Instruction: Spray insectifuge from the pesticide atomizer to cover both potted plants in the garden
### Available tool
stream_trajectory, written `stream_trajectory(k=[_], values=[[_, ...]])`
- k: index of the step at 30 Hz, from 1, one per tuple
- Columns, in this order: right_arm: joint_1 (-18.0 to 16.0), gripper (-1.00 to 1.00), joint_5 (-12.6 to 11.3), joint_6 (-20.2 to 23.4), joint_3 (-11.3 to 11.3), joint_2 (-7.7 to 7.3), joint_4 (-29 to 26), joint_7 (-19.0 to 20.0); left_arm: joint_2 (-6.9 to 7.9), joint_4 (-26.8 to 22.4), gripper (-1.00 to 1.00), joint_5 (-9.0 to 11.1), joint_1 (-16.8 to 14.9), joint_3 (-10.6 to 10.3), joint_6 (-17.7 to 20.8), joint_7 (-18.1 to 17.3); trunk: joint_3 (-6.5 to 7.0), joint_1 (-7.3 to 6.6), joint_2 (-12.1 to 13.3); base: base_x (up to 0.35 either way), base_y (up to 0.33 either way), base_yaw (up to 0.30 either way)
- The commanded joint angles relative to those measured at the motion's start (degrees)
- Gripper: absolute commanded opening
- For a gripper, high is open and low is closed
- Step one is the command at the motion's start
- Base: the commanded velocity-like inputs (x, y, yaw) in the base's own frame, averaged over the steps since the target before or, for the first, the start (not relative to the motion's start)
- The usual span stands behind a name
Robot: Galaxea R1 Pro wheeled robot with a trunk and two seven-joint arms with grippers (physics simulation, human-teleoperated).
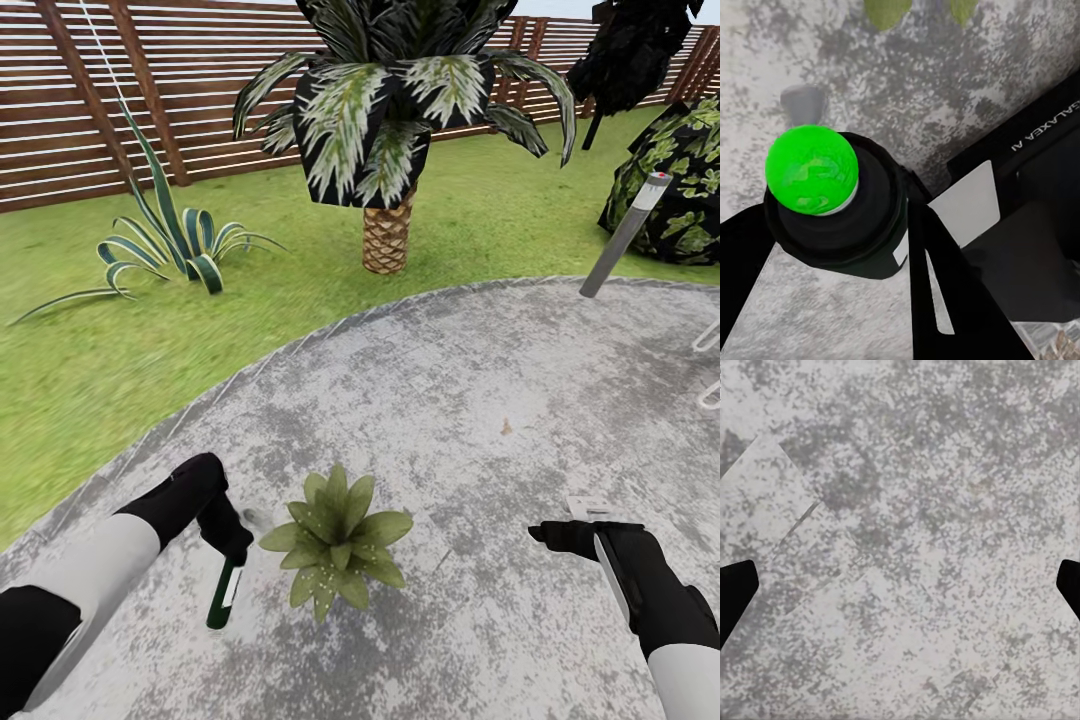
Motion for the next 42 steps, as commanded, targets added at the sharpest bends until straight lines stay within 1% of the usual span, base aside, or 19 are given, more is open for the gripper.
stream_trajectory(k=[1, 2, 5, 10, 16, 18, 21, 26, 30, 32, 36, 42], values=[[0.0, 1.0, 0.6, 0.2, -0.1, 0.03, -0.1, 0.5, 0.1, -0.1, -1.0, -0.5, -0.8, -0.2, 0.4, -0.6, -0.05, 0.0, 0.0, 0.0, 0.0, 0.0], [0.0, 1.0, 0.6, 0.2, -0.1, 0.02, -0.1, 0.5, 0.18, -0.1, -1.0, -0.5, -1.4, -0.2, 0.4, -0.6, -0.05, 0.0, 0.0, 0.0, 0.0, 0.0], [0.0, 1.0, 0.6, 0.2, -0.1, 0.03, -0.1, 0.5, 0.31, -0.1, -1.0, -0.5, -1.9, -0.2, 0.4, -0.6, -0.05, 0.0, 0.0, 0.0, 0.0, 0.0], [0.0, 1.0, 0.6, 0.2, -0.1, 0.01, -0.1, 0.5, 0.28, -0.1, -1.0, -0.5, -1.4, -0.3, 0.4, -0.5, -0.05, 0.0, 0.0, 0.0, 0.0, 0.0], [0.0, 1.0, 0.6, 0.2, -0.1, 0.03, -0.1, 0.5, 0.31, -0.1, -1.0, -0.5, 3.9, -0.3, 0.3, -0.5, -0.05, 0.0, 0.0, 0.0, 0.0, 0.0], [0.0, 1.0, 0.6, 0.2, 0.0, 0.01, -0.1, 0.5, 0.28, -0.1, -1.0, -0.5, 5.2, -0.3, 0.3, -0.5, -0.05, 0.0, 0.0, 0.0, 0.0, 0.0], [0.0, 1.0, 0.6, 0.2, 0.0, 0.01, -0.1, 0.5, 0.29, -0.1, -1.0, -0.5, 5.9, -0.2, 0.3, -0.6, -0.05, 0.0, 0.0, 0.0, 0.0, 0.0], [0.0, 1.0, 0.6, 0.2, 0.0, 0.02, -0.1, 0.5, 0.21, -0.2, -1.0, -0.5, 6.0, 0.2, 0.3, -0.7, -0.05, 0.0, 0.0, 0.0, 0.0, 0.0], [0.0, 1.0, 0.6, 0.2, 0.0, 0.01, -0.1, 0.5, 0.18, -0.2, -1.0, -0.5, 5.4, 0.3, 0.3, -0.8, -0.05, 0.0, 0.0, 0.0, 0.0, 0.0], [0.0, 1.0, 0.6, 0.2, 0.0, 0.01, -0.1, 0.5, 0.1, -0.2, -1.0, -0.5, 3.4, 0.2, 0.4, -1.0, -0.09, 0.0, 0.0, 0.0, 0.0, 0.073], [0.0, 1.0, 0.6, 0.2, 0.0, 0.02, -0.1, 0.5, 0.01, -0.2, -1.0, -0.5, 0.7, 0.2, 0.4, -1.0, -0.26, 0.0, 0.0, 0.0, 0.0, 0.185], [0.0, 1.0, 0.6, 0.2, 0.0, 0.02, -0.1, 0.5, -0.08, -0.2, -1.0, -0.5, -0.3, 0.2, 0.4, -1.0, -0.44, 0.0, 0.0, 0.0, 0.0, 0.123]])
